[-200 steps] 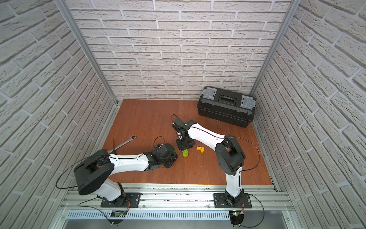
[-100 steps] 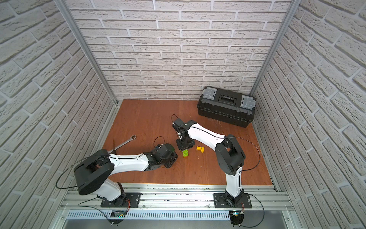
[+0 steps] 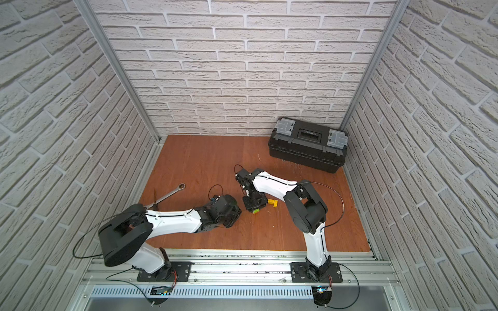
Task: Assemble a carrot with lego
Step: Assemble the lego brick with the lego brick.
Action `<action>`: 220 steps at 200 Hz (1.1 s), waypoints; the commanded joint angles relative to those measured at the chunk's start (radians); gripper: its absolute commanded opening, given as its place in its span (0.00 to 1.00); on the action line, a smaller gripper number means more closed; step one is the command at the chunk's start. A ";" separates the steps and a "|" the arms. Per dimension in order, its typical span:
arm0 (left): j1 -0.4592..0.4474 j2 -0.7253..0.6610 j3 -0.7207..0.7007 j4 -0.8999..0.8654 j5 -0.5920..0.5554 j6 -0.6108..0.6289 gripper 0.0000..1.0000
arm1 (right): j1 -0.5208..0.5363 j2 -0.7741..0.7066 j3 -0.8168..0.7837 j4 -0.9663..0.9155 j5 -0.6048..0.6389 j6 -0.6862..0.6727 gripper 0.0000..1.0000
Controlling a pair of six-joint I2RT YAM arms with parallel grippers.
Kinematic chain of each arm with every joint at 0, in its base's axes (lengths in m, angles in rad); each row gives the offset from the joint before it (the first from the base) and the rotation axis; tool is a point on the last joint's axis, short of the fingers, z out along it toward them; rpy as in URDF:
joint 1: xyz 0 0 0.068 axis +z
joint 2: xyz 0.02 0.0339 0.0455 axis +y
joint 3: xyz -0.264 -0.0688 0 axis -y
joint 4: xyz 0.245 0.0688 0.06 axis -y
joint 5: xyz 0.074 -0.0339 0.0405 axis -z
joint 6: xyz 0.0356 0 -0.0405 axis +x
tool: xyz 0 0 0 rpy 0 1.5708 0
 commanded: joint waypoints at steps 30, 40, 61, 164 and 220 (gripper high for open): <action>0.006 -0.153 0.004 -0.094 -0.119 0.113 0.00 | -0.003 -0.058 0.017 0.004 -0.024 0.002 0.46; 0.006 -0.177 0.002 -0.117 -0.137 0.125 0.00 | -0.004 -0.066 0.022 0.002 -0.025 0.003 0.48; 0.007 -0.222 -0.001 -0.166 -0.164 0.140 0.00 | -0.003 -0.077 0.044 -0.022 -0.023 0.000 0.50; 0.043 -0.411 -0.080 -0.317 -0.230 0.146 0.00 | -0.033 -0.131 0.128 -0.161 0.014 -0.035 0.70; 0.056 -0.468 -0.122 -0.344 -0.242 0.127 0.00 | -0.057 -0.191 0.159 -0.189 0.011 -0.042 0.68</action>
